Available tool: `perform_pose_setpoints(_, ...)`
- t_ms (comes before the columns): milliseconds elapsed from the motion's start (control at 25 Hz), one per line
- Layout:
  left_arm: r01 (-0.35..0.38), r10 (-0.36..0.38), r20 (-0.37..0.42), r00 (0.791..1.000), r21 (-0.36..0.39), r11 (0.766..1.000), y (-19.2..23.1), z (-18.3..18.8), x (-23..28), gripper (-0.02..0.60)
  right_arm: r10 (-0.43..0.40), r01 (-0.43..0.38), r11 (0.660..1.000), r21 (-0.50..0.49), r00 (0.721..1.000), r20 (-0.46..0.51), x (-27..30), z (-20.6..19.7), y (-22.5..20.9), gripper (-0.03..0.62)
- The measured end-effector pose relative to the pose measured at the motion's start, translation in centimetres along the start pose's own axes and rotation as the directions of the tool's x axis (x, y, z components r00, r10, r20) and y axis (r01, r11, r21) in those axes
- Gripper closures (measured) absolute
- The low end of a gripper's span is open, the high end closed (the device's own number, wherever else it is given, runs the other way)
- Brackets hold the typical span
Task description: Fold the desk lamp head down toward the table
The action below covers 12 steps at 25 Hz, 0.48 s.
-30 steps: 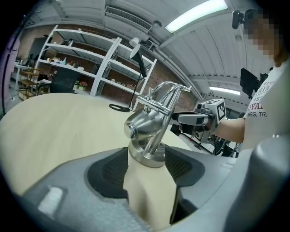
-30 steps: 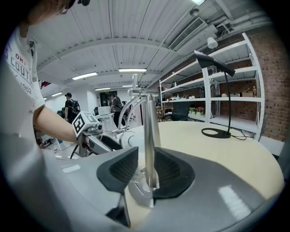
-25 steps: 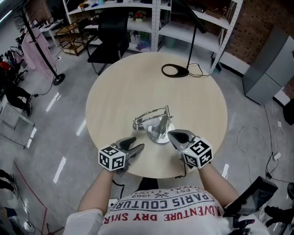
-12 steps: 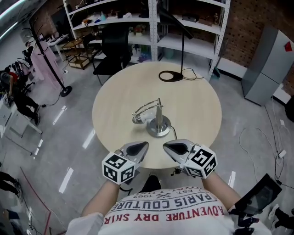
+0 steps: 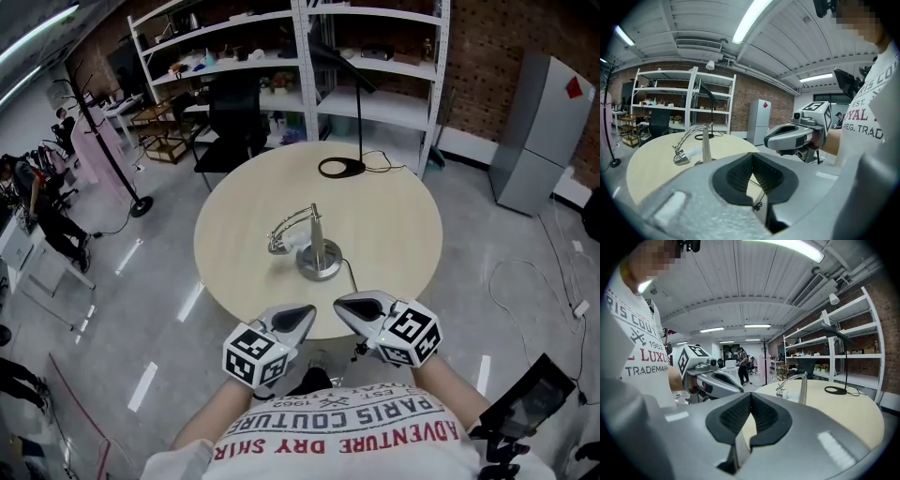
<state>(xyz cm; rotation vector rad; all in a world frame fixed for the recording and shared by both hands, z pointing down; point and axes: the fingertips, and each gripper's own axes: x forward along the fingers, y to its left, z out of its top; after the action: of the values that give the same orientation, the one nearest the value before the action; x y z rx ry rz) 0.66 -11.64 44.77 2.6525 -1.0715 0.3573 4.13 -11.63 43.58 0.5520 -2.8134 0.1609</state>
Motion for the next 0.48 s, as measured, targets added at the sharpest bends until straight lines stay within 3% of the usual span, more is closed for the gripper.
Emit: perform_pose_setpoints(480,0.004,-0.004,0.005,1.0,-0.009,1.0,-1.5,-0.1,-0.6,0.581,-0.024,0.024,1.0,-0.011,1.0,0.012,-0.9,-0.3,1.2,0.592)
